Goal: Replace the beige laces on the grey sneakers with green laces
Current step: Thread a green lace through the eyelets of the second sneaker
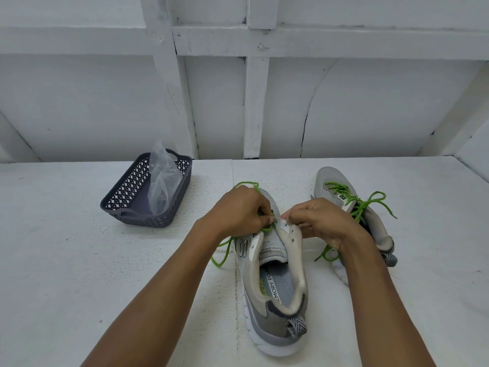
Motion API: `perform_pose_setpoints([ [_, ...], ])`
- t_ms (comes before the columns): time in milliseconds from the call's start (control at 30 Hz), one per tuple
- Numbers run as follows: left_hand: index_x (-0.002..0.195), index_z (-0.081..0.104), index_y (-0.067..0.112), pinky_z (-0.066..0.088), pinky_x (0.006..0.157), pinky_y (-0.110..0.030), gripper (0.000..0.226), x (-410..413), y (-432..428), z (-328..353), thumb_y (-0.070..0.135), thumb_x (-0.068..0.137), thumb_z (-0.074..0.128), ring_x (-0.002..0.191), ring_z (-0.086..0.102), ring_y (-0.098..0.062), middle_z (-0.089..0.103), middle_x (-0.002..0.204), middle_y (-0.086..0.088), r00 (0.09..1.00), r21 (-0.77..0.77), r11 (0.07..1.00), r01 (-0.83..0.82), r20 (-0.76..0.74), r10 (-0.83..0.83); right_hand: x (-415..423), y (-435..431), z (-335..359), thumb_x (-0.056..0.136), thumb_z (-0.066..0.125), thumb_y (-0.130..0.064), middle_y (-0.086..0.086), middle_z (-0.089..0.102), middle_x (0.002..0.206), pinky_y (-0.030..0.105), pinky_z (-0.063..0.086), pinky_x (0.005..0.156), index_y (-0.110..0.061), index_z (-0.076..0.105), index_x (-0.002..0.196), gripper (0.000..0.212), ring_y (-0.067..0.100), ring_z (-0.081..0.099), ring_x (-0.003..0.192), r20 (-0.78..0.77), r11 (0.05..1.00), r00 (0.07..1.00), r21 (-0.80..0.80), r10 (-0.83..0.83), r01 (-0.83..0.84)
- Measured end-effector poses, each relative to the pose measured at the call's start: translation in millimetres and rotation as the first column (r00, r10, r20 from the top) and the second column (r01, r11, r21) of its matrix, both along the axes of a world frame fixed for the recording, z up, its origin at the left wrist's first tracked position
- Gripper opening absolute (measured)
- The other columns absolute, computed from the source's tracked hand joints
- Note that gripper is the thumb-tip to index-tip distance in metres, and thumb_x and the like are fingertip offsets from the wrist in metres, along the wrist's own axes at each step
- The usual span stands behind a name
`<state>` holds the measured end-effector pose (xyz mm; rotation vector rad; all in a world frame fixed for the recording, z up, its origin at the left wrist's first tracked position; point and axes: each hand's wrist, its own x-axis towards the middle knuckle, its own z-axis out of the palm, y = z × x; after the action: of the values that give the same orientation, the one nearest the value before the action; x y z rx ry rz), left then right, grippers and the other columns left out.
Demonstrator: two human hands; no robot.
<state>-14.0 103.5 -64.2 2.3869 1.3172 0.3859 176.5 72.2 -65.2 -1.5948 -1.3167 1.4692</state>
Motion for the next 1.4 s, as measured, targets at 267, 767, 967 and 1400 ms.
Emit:
perform_pose_setpoints([
  [267,0.082,0.076,0.020,0.050,0.067,-0.032,0.016,5,-1,-6,0.034,0.089,0.069,0.072,0.062,-0.012,0.072,0.076,0.005,1.000,-0.016,1.000,0.009,-0.027,-0.010,-1,0,-8,0.089,0.064,0.003,0.008,0.070,0.075,0.022,0.055,0.059,-0.002,0.071,0.085,0.010,0.012,0.066,0.065,-0.036,0.999,0.999,0.046,0.015,-0.013],
  [767,0.102,0.063,0.026,0.049,0.081,-0.025,0.038,-30,4,2,0.050,0.077,0.079,0.093,0.060,-0.007,0.061,0.099,0.013,0.983,-0.210,0.976,-0.057,0.160,0.092,3,2,8,0.098,0.052,-0.015,-0.007,0.041,0.052,0.018,0.022,0.038,-0.013,0.062,0.082,0.019,0.001,0.030,0.035,0.079,0.974,0.987,0.191,-0.138,0.120],
  [967,0.093,0.059,0.025,0.051,0.082,-0.033,0.044,-40,2,3,0.058,0.071,0.079,0.091,0.063,-0.010,0.065,0.098,0.010,0.988,-0.273,0.957,-0.100,0.086,0.128,-2,-4,4,0.095,0.062,-0.018,-0.006,0.066,0.076,0.023,0.041,0.064,-0.014,0.066,0.078,0.018,0.008,0.055,0.068,0.272,0.950,0.949,0.220,0.160,-0.223],
  [1400,0.098,0.051,0.026,0.051,0.080,-0.035,0.054,-35,4,-4,0.059,0.069,0.081,0.093,0.059,-0.013,0.060,0.098,0.012,0.993,-0.286,0.954,-0.089,0.049,0.107,6,-4,4,0.092,0.067,-0.028,0.000,0.049,0.059,0.027,0.034,0.056,-0.012,0.070,0.072,0.026,0.012,0.040,0.054,0.343,0.943,0.904,0.117,0.255,-0.311],
])
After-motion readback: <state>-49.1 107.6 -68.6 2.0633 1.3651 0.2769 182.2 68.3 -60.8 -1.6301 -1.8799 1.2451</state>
